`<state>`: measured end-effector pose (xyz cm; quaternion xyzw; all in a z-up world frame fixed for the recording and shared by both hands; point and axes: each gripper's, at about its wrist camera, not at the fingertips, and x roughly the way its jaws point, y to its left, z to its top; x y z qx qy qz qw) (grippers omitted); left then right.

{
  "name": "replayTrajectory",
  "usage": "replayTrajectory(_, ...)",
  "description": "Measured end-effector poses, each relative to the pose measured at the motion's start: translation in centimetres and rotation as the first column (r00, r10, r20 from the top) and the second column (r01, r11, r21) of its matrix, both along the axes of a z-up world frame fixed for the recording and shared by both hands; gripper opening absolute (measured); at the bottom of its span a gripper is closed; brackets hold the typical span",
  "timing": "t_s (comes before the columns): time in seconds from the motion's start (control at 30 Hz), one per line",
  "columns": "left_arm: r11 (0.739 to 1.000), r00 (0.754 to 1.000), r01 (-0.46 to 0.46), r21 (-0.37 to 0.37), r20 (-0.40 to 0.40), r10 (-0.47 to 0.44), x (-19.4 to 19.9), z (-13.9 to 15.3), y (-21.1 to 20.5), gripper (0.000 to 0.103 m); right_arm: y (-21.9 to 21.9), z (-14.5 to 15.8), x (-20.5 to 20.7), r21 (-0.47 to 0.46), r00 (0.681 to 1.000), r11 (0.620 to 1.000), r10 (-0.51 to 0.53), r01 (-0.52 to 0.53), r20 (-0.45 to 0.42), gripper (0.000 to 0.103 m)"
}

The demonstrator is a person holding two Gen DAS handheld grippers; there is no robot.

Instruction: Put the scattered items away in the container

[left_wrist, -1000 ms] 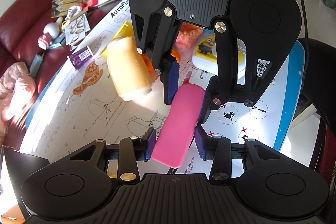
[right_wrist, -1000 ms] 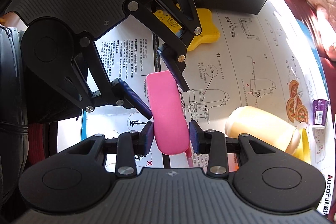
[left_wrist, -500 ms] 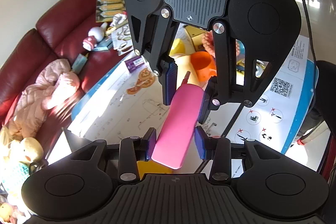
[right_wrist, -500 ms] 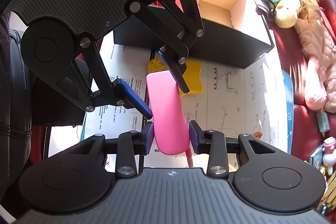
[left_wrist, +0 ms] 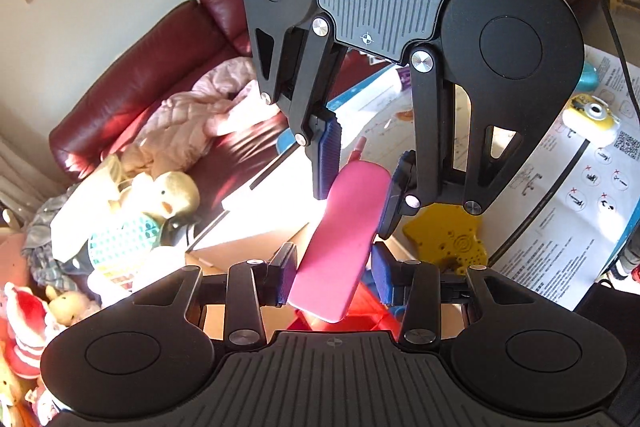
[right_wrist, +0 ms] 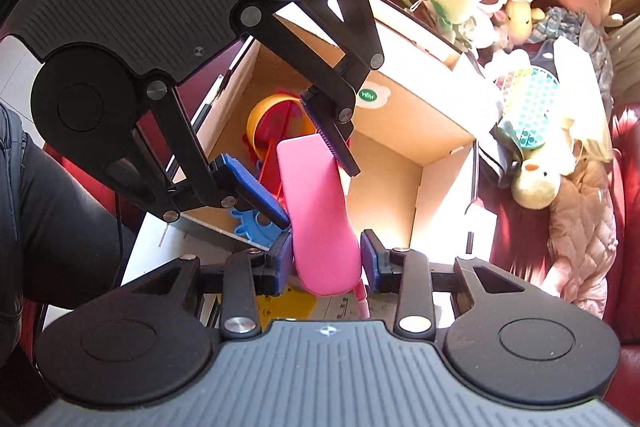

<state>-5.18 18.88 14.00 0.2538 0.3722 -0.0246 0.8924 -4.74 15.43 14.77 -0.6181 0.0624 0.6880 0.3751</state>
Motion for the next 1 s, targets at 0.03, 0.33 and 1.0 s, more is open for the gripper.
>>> replayTrajectory(0.03,1.000,1.000,-0.016,0.001,-0.002,0.016,-0.2,-0.1,0.6,0.040,0.9,-0.2,-0.3,0.005,1.000,1.000,0.010,-0.010,-0.003,0.041)
replayTrajectory(0.33,0.983,0.988,-0.156,-0.093,-0.003,0.156,-1.1,-2.1,3.4,0.095,2.5,-2.4,-0.3,0.078,0.999,0.996,-0.037,0.038,-0.018,0.089)
replayTrajectory(1.0,0.982,0.985,-0.173,-0.080,-0.041,0.170,-0.8,-3.5,3.1,0.095,1.5,-3.8,-0.4,0.062,0.998,0.997,-0.040,0.043,-0.053,0.091)
